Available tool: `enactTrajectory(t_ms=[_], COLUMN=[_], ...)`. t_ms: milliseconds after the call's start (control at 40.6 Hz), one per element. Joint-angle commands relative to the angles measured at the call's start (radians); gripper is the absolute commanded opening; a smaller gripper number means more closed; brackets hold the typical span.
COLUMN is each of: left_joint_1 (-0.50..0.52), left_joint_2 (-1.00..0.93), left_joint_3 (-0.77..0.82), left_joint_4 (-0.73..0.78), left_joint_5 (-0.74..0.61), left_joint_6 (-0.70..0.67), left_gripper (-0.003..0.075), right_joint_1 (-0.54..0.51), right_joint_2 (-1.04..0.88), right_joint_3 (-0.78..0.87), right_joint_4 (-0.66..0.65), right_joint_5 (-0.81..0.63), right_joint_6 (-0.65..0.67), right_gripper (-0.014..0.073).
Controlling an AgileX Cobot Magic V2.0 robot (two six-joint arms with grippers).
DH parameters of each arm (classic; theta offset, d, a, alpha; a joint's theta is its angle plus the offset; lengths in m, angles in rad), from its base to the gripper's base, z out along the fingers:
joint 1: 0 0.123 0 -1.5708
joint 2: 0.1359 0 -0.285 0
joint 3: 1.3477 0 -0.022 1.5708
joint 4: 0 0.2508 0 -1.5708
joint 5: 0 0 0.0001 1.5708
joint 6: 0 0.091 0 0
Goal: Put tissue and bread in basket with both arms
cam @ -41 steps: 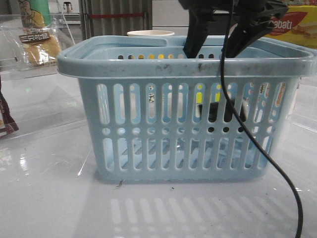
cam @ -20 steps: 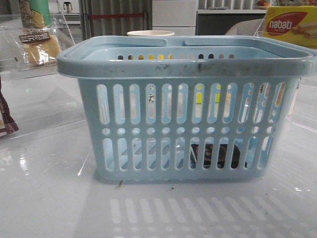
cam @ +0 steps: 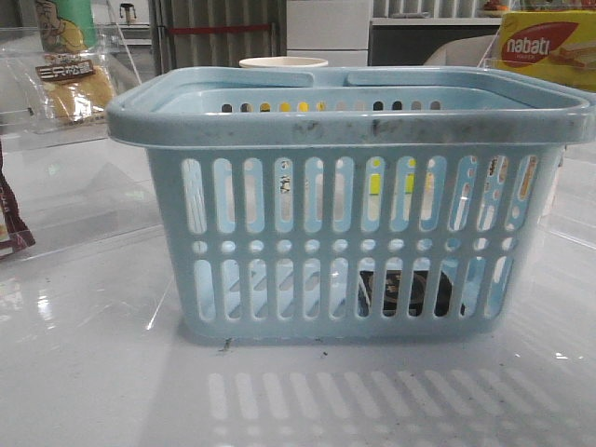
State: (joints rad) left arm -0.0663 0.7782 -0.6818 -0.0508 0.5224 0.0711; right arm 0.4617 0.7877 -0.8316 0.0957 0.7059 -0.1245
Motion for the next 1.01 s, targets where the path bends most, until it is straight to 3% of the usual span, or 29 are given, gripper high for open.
enactTrajectory(t_ms=[0, 616, 986], left_joint_1=[-0.007, -0.007, 0.034], left_joint_2=[0.045, 0.740, 1.000], left_joint_3=[-0.070, -0.600, -0.906], left_joint_4=[-0.010, -0.008, -0.043], left_joint_5=[-0.091, -0.122, -0.052], left_joint_6=[-0.005, -0.005, -0.005], left_gripper=[0.0561, 0.0561, 0.0562], right_joint_1=[0.000, 0.000, 0.000], right_joint_2=[-0.010, -0.010, -0.010], right_joint_3=[-0.026, -0.026, -0.026], right_joint_4=[-0.005, -0.005, -0.005], right_joint_5=[-0.061, -0.061, -0.061], right_joint_6=[-0.013, -0.013, -0.013], right_gripper=[0.0591, 0.0591, 0.0591])
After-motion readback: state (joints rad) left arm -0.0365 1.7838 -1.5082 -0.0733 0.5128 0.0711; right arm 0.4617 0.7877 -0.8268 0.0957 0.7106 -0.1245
